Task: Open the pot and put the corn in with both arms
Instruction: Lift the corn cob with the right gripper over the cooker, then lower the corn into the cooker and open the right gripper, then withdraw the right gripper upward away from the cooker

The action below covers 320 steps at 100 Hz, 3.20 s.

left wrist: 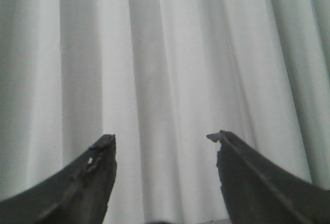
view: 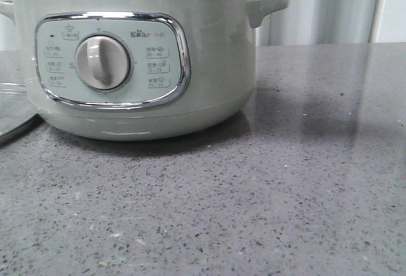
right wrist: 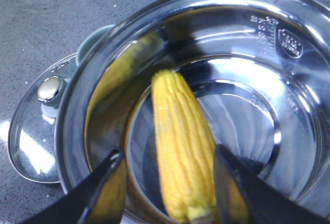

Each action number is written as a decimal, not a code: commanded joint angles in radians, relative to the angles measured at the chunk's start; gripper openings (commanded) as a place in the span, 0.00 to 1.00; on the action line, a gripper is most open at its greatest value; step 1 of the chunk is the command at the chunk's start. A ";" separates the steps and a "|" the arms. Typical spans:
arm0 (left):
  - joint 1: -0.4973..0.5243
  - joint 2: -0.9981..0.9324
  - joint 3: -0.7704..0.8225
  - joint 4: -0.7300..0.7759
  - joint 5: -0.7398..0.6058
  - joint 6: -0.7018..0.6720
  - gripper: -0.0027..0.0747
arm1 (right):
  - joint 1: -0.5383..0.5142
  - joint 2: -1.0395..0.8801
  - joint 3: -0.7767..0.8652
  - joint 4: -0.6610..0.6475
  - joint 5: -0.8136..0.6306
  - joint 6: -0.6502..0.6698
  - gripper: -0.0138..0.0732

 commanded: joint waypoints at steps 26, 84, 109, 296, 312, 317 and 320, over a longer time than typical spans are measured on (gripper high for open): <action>-0.006 0.001 -0.035 -0.006 -0.072 0.000 0.53 | 0.003 -0.032 -0.039 0.003 -0.067 -0.013 0.50; -0.006 -0.032 -0.056 0.002 -0.071 -0.081 0.31 | 0.003 -0.149 -0.039 -0.094 0.251 -0.013 0.09; -0.006 -0.161 -0.056 0.026 -0.045 -0.081 0.01 | 0.003 -0.229 -0.021 -0.252 0.362 -0.013 0.07; -0.006 -0.586 0.128 -0.111 0.720 -0.152 0.01 | 0.003 -1.399 0.832 -0.348 -0.187 0.005 0.07; -0.006 -0.586 0.128 -0.111 0.720 -0.152 0.01 | 0.003 -1.399 0.832 -0.348 -0.187 0.005 0.07; -0.006 -0.586 0.128 -0.111 0.720 -0.152 0.01 | 0.003 -1.399 0.832 -0.348 -0.187 0.005 0.07; -0.006 -0.586 0.128 -0.111 0.720 -0.152 0.01 | 0.003 -1.399 0.832 -0.348 -0.187 0.005 0.07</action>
